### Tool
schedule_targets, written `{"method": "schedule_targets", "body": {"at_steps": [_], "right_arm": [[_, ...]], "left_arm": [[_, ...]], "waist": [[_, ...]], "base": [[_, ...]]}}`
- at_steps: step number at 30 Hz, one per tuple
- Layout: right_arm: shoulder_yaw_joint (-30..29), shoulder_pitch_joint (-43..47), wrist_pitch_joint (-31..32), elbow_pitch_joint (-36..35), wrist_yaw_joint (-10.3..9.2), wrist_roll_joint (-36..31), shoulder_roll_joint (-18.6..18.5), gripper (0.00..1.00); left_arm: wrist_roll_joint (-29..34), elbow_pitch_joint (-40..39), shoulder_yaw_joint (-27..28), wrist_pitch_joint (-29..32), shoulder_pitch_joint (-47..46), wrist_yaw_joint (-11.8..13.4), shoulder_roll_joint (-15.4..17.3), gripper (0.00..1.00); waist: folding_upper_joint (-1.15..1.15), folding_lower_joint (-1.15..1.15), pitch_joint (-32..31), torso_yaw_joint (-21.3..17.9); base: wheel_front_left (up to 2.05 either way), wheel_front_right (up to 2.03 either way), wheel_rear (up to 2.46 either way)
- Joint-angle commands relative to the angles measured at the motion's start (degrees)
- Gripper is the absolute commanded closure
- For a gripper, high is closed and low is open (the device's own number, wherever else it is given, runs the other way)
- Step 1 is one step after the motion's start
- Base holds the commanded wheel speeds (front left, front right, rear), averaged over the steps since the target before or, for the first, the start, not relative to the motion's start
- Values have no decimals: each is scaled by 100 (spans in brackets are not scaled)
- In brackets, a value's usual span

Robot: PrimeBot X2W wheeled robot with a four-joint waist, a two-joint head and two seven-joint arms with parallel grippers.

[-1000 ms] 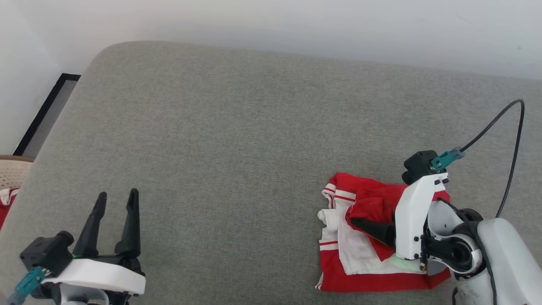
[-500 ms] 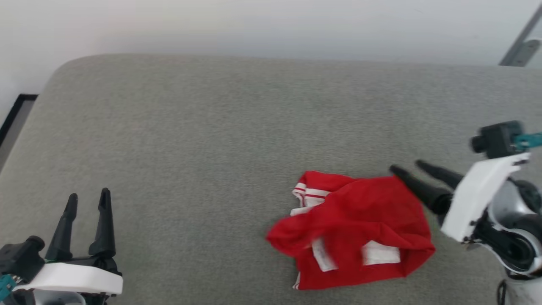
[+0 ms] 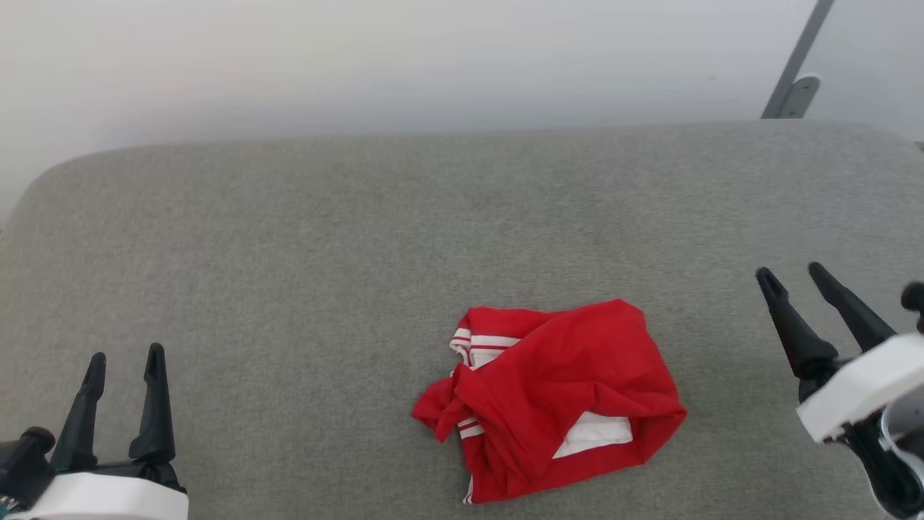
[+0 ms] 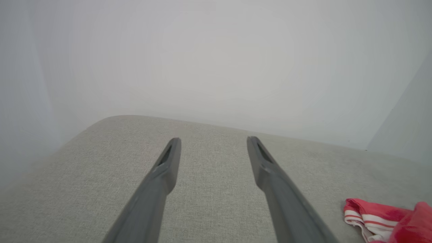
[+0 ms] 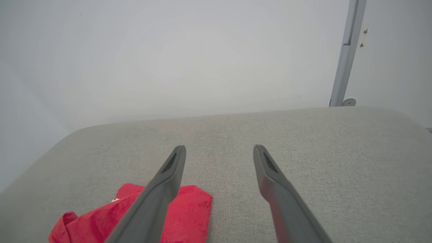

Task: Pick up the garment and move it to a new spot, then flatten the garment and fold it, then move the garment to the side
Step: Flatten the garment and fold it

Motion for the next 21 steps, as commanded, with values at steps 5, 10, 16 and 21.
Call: {"method": "schedule_targets", "body": {"at_steps": [5,10,16,21], "right_arm": [[27,277,-1346,515,0,-492,-187,0],[56,347,-2233,1015,0,-924,-266,0],[122,299,-2885,1521,0,-1214,-206,0],[115,365,-3056,1701,-1,-1478,-69,0]], "left_arm": [[116,-125,150,-29,253,-18,-25,0],[238,-200,248,-29,385,-18,-49,0],[364,-205,369,-28,438,-18,-164,0],[655,-139,522,-29,435,-18,-329,0]], "waist": [[0,0,-241,-235],[0,0,-304,-326],[0,0,-352,-353],[0,0,-388,-341]], "base": [[0,0,0],[0,0,0],[0,0,0],[0,0,0]]}}
